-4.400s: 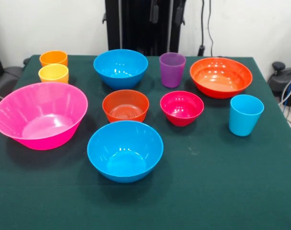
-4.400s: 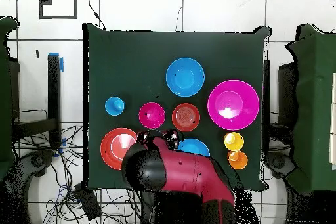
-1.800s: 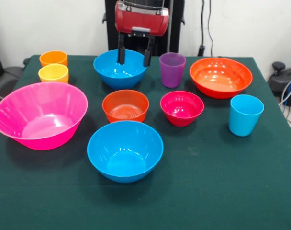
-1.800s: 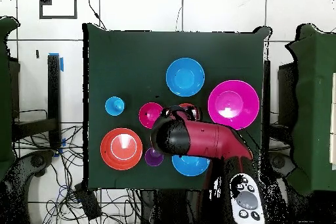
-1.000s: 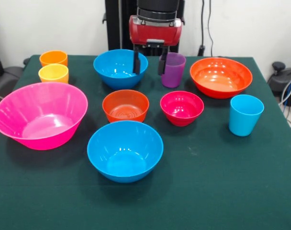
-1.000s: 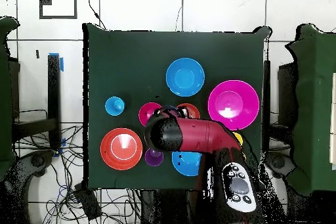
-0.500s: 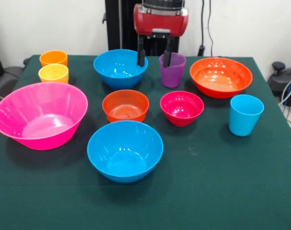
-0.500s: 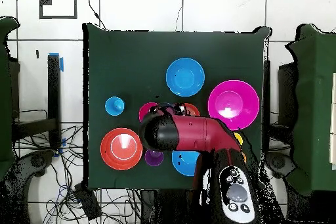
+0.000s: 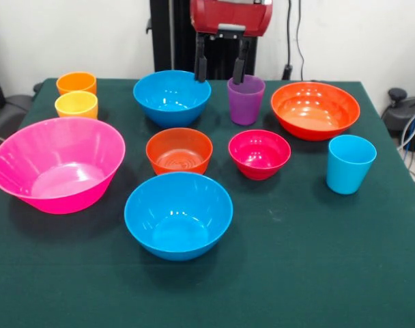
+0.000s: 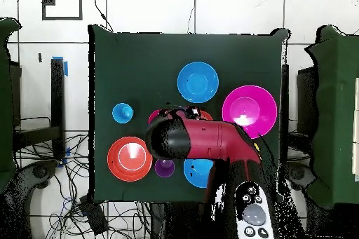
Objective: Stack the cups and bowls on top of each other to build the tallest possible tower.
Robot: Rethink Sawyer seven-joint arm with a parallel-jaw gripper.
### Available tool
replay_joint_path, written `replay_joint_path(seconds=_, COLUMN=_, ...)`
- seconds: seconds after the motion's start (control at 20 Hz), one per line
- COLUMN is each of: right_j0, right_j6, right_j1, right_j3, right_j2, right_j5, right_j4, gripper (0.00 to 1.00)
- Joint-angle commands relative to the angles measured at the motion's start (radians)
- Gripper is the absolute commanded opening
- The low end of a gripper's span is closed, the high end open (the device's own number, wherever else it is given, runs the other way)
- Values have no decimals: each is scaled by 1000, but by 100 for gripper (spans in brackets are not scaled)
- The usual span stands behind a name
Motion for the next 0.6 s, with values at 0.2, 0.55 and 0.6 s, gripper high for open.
replay_joint_path(seconds=0.2, right_j0=9, right_j6=8, right_j1=26, right_j3=-6, right_j2=67, right_j5=86, right_j4=-46, gripper=100)
replay_joint_path(seconds=0.55, right_j0=72, right_j6=110, right_j1=98, right_j3=49, right_j2=-28, right_j5=138, right_j4=-51, gripper=100)
replay_joint_path(seconds=0.6, right_j0=84, right_j6=126, right_j1=115, right_j3=54, right_j2=-44, right_j5=127, right_j4=-55, gripper=100)
